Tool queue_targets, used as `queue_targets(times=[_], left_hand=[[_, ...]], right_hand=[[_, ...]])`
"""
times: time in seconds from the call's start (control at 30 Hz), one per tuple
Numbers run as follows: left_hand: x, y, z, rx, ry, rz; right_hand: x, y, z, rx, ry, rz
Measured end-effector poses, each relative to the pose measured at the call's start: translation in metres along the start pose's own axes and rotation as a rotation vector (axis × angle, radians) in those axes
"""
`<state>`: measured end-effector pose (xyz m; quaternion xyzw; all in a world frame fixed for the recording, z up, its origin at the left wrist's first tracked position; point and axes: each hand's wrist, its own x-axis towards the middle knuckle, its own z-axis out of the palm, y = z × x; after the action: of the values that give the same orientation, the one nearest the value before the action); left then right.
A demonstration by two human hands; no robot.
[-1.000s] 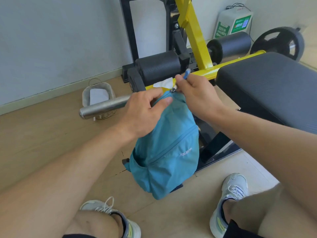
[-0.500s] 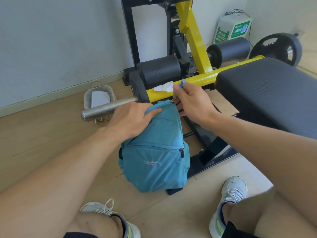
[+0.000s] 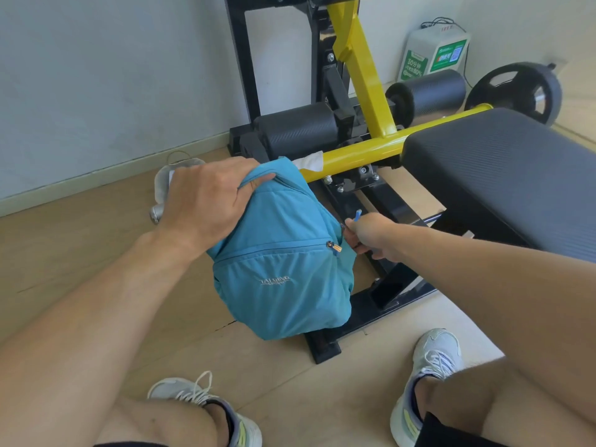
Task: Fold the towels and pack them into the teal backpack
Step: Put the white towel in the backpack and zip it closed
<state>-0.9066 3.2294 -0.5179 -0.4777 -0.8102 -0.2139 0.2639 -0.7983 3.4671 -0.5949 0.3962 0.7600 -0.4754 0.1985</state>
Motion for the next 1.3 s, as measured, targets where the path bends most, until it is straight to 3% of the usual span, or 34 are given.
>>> queue_targets(times=[0.07, 0.13, 0.23, 0.3, 0.4, 0.47, 0.63, 0.73, 0.83, 0.93, 1.0, 1.13, 1.3], left_hand=[[0.0, 0.001, -0.002, -0.022, 0.013, 0.008], [0.0, 0.005, 0.0, -0.067, -0.022, -0.014], [-0.001, 0.006, 0.005, -0.092, -0.084, 0.024], [0.0, 0.008, 0.003, -0.113, -0.112, 0.057], [0.001, 0.01, -0.004, -0.095, -0.08, 0.093], [0.001, 0.01, -0.01, -0.128, -0.067, 0.102], [-0.007, -0.008, -0.014, -0.172, -0.136, 0.035], [-0.016, -0.02, -0.015, -0.223, -0.287, -0.136], [-0.029, -0.025, -0.021, -0.277, -0.646, -0.498], [-0.04, -0.027, -0.024, -0.282, -1.058, -0.517], [-0.045, -0.03, -0.025, -0.245, -1.192, -0.529], [-0.056, -0.041, -0.024, -0.319, -1.176, -0.586], [-0.059, -0.036, -0.027, -0.908, -0.894, -0.87]], right_hand=[[0.0, 0.001, 0.007, -0.146, -0.018, 0.034], [0.002, -0.001, 0.016, -0.289, 0.102, -0.066], [-0.003, -0.016, 0.019, 0.073, 0.089, -0.322], [-0.008, -0.029, 0.017, 0.264, -0.126, -0.406], [-0.021, -0.045, 0.019, 0.268, -0.511, -0.436], [-0.029, -0.05, 0.019, 0.238, -0.63, -0.448], [-0.044, -0.064, 0.019, 0.17, -0.756, -0.478], [-0.046, -0.062, 0.015, 0.027, -0.768, -0.472], [-0.056, -0.06, 0.014, -0.032, -0.748, -0.592], [-0.063, -0.056, 0.022, -0.093, -0.698, -0.687], [-0.067, -0.054, 0.027, -0.102, -0.657, -0.732], [-0.075, -0.058, 0.027, 0.089, -0.495, -0.794], [-0.066, -0.067, 0.02, 0.245, -0.357, -0.798]])
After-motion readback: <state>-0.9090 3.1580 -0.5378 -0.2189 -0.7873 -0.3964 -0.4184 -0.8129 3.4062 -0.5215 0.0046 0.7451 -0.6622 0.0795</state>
